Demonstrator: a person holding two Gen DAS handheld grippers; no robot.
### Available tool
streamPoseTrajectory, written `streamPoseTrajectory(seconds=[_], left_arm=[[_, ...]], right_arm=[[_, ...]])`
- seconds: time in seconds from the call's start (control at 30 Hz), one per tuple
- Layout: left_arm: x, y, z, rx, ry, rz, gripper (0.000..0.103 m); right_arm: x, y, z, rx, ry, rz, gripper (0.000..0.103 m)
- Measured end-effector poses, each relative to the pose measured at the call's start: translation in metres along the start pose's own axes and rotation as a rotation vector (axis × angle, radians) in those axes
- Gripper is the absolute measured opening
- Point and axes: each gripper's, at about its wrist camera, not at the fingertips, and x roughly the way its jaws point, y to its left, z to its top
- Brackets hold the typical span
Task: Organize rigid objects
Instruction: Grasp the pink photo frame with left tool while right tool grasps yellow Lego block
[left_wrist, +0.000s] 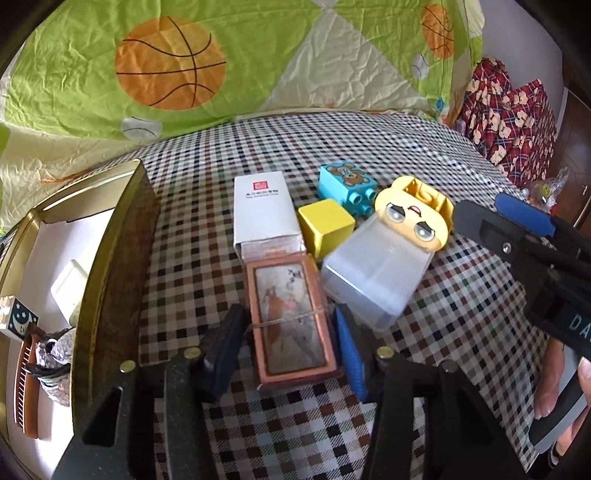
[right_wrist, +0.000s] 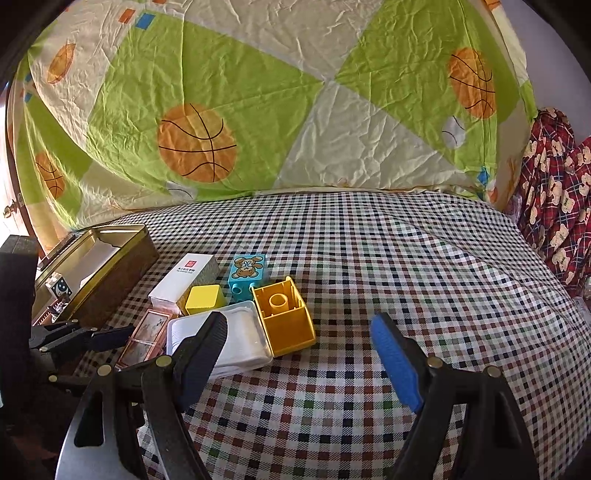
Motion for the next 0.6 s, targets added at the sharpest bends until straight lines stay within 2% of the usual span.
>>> streamPoseTrajectory(seconds=[0.13, 0.37, 0.5, 0.6], left_arm=[[-0.008, 0.008, -0.001, -0.039, -0.044, -0.01, 0.047], [-0.021, 0.012, -0.001, -0.063, -0.123, 0.034, 0.047], [-0.024, 0.018, 0.0, -0.089, -0.142, 0.035, 0.047], [-0.022, 0.019, 0.0, -0.092, -0.135, 0.029, 0.047]], right_arm=[[0.004, -0.005, 0.003, 0.007, 0.002, -0.007, 0.082], [0.023, -0.01, 0.01, 0.019, 0.056, -0.008, 0.082], [0.029, -0.004, 0.011, -0.008, 0.077, 0.026, 0.082], [0.035, 0.001, 0.011, -0.03, 0.107, 0.02, 0.082]])
